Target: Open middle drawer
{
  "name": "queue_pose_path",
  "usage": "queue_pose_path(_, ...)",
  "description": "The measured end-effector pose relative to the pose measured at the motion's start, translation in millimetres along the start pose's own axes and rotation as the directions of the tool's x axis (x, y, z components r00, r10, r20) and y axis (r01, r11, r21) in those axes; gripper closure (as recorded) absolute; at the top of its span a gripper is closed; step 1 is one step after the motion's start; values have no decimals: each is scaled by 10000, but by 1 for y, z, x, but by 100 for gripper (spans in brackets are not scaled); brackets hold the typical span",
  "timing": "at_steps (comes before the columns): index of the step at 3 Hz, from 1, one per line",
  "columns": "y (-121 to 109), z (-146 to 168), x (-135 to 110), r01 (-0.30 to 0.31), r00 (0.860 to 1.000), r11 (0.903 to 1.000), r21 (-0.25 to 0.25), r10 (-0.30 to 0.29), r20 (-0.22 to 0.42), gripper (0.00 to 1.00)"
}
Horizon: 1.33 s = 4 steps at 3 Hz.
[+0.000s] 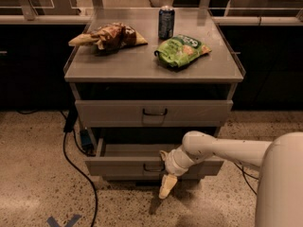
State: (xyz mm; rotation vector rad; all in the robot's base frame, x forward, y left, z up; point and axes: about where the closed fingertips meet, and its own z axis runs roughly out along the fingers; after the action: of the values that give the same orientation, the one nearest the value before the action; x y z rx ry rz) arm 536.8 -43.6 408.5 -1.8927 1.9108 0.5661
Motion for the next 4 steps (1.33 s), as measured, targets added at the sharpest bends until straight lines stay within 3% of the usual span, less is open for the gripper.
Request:
queue_pose_path(1,11,5,4,-222,9997,9994,-247,225,103,0)
queue_pose_path(3,12,-2,-1,-248,9996,9993,-275,252,114,0)
queue_pose_path(4,36,-5,-3,-705,9973,9961,-532,715,179,0)
